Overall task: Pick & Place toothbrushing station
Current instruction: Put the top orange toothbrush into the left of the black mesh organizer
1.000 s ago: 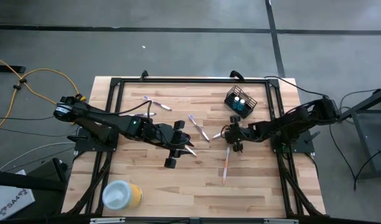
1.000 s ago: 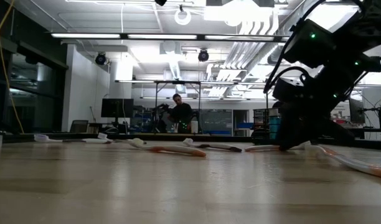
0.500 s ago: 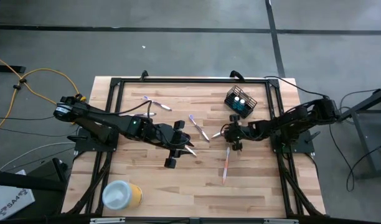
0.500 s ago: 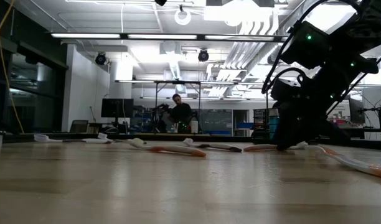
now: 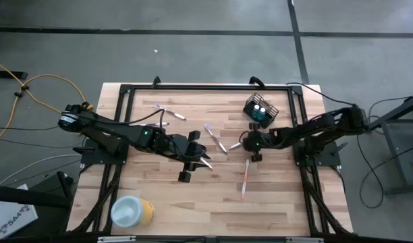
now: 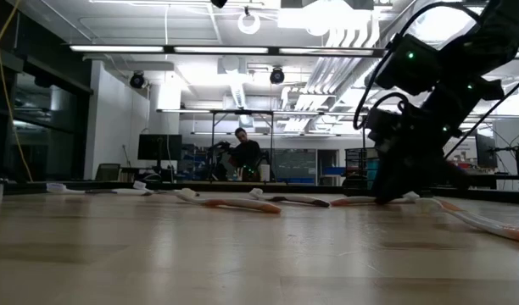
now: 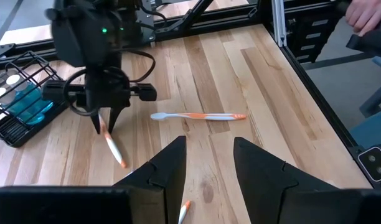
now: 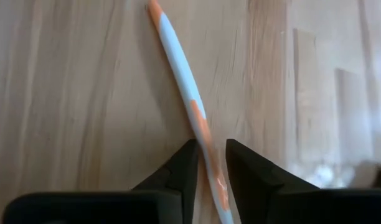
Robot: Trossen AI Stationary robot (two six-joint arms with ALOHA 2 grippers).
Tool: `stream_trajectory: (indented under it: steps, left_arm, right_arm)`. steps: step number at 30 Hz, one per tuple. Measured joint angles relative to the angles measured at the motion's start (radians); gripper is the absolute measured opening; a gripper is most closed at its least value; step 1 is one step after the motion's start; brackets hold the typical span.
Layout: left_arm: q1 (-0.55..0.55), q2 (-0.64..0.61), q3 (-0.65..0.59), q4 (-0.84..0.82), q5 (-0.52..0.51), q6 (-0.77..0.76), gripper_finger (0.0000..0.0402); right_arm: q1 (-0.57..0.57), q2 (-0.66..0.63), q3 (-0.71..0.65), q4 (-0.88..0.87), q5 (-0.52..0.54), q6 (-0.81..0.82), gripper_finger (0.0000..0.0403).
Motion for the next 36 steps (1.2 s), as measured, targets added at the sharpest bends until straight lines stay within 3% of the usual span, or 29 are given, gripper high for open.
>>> stream_trajectory:
  steps: [12,36]
  left_arm:
    - [0.0,0.0,0.0,0.0,0.0,-0.005,0.0129]
    - [0.0,0.0,0.0,0.0,0.0,-0.008,0.0129]
  right_arm:
    - [-0.07,-0.002,0.001,0.001,-0.138,0.022,0.0013]
    - [-0.07,-0.051,-0.004,0.007,-0.149,0.057,0.0005]
